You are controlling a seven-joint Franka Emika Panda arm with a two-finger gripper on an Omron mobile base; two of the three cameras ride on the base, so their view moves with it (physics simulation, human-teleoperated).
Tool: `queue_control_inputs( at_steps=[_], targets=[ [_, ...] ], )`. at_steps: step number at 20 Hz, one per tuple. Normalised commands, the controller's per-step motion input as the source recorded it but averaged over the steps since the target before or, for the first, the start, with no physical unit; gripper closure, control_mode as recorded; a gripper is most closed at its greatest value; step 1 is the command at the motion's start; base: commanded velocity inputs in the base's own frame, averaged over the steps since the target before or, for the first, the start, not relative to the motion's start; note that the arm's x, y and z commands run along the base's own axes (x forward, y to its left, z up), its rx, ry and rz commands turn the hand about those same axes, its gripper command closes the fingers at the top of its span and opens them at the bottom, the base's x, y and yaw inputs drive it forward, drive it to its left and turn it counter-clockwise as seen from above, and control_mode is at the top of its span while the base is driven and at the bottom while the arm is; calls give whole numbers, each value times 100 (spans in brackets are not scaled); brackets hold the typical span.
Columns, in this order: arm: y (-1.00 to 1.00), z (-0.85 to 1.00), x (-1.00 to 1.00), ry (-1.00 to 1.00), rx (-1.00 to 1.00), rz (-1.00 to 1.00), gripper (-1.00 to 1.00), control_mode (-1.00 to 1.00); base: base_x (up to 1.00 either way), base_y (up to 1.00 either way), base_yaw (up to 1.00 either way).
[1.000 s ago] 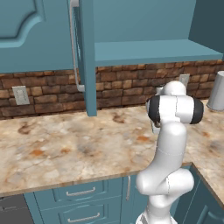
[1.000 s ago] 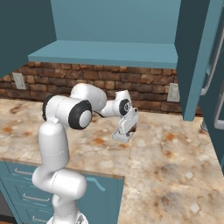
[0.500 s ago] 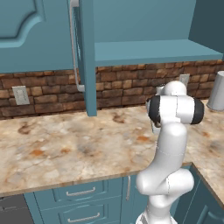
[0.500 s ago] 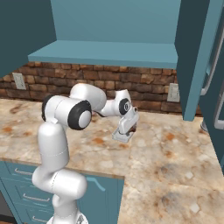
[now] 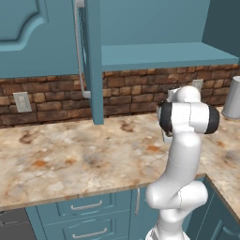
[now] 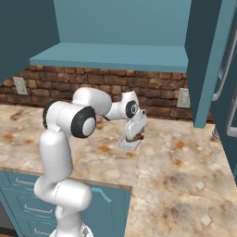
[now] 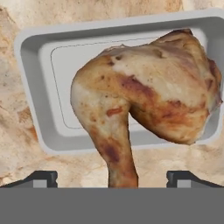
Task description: Retrieve the tupperware from the cabinet, then place the raw meat into the tupperware to avoid contamination.
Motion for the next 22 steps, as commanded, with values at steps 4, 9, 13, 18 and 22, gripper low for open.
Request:
queue_control_inputs(
  at_steps=[4, 9, 13, 18, 22],
  targets=[
    [1, 36, -2, 0, 0, 0, -100, -100, 0, 0, 0],
    [3, 36, -16, -6, 0, 0, -100, -100, 0, 0, 0],
    [6, 26, -30, -12, 0, 0, -100, -100, 0, 0, 0],
    [4, 11, -54, -16, 0, 1, -100, -100, 0, 0, 0],
    [14, 17, -63, -16, -1, 2, -100, -100, 0, 0, 0]
  ],
)
